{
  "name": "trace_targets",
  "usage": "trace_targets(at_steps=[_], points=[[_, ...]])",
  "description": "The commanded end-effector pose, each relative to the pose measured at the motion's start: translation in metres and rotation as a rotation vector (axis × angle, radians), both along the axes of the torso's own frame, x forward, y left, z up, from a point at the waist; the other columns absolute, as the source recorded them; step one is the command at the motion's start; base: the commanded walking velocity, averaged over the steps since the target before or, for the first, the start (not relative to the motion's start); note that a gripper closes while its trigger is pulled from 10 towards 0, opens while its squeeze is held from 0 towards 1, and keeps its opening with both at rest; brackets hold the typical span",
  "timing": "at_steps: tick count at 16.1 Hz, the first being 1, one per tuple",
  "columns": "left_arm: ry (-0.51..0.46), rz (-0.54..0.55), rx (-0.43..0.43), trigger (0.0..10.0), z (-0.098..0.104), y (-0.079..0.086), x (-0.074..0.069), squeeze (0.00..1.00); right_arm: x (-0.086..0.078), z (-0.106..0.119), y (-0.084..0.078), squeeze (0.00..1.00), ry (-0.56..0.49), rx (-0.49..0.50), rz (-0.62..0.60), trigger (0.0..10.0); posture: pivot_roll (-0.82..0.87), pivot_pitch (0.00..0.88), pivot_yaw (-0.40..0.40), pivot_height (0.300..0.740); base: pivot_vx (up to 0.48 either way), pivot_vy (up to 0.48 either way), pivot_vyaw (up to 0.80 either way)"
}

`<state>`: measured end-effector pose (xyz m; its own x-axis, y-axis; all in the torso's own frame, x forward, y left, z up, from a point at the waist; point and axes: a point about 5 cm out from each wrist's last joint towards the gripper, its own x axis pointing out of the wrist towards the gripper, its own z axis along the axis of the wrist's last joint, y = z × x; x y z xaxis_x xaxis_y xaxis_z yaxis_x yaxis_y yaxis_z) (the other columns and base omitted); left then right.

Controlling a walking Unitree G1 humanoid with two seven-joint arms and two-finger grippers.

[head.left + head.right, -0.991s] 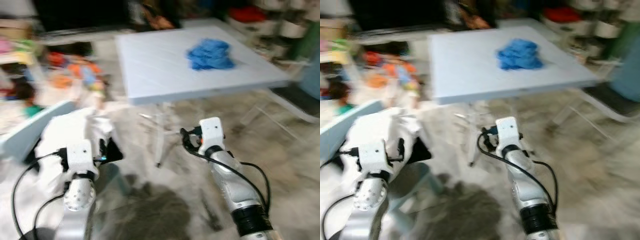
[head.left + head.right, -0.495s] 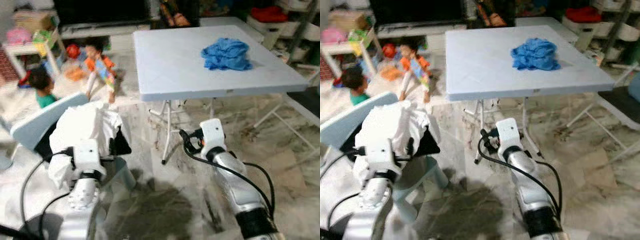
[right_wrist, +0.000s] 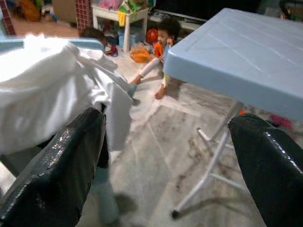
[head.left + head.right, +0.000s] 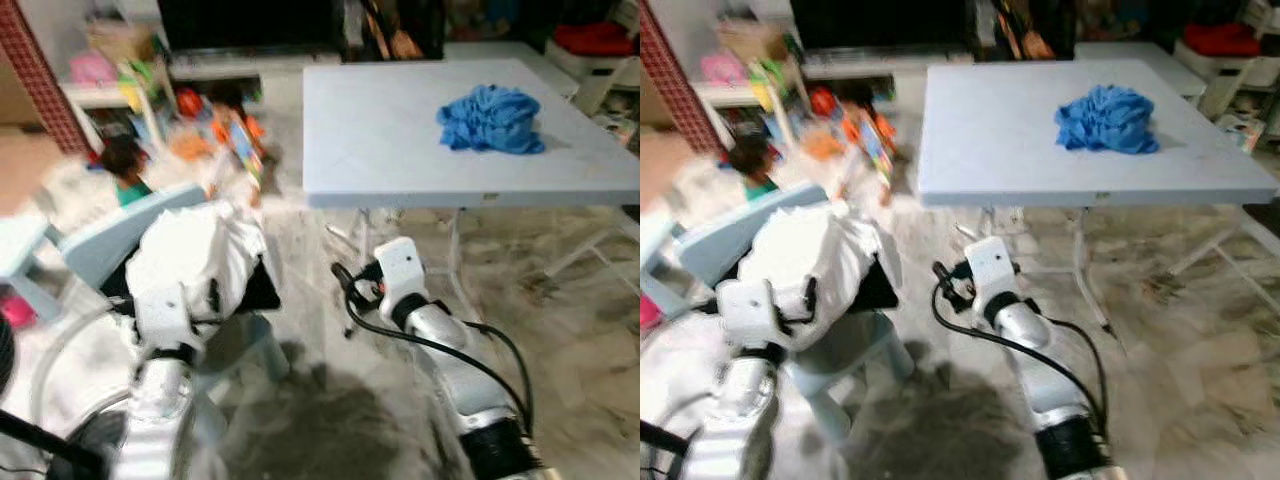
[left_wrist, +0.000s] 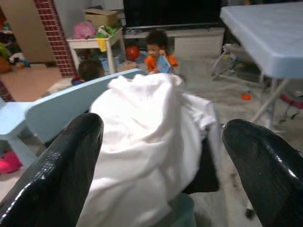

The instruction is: Hang hanger

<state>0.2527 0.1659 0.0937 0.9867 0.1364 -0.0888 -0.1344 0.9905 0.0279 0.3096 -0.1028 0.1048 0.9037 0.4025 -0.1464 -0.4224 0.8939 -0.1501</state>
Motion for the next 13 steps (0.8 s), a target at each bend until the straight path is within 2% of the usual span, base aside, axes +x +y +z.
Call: trace_targets(at_steps=[1, 5, 11, 13], points=[[-0.011, 0.014, 0.012, 10.0, 0.0031, 0.0063, 0.0007, 0.0, 0.002, 0.0103, 0.0048, 0.0, -0.048, 0.006, 0.02, 10.0, 0.01, 0.0, -0.01, 0.74, 0.398, 0.0, 0.8], [-0.014, 0.014, 0.012, 10.0, 0.0034, 0.0069, 0.0005, 0.0, 0.0016, 0.0101, 0.0054, 0.0, -0.038, 0.03, 0.021, 10.0, 0.01, 0.0, -0.012, 0.74, 0.41, 0.0, 0.1], [-0.008, 0.022, -0.006, 10.0, 0.0026, 0.0052, 0.0024, 0.0, 0.0019, 0.0109, 0.0077, 0.0, -0.048, 0.015, 0.045, 10.0, 0.01, 0.0, -0.011, 0.74, 0.417, 0.0, 0.0], [-0.006, 0.044, -0.022, 10.0, 0.002, 0.0053, 0.003, 0.0, 0.0005, 0.0114, 0.0099, 0.0, -0.073, -0.025, 0.072, 10.0, 0.01, 0.0, -0.012, 0.74, 0.0, 0.0, 0.8]])
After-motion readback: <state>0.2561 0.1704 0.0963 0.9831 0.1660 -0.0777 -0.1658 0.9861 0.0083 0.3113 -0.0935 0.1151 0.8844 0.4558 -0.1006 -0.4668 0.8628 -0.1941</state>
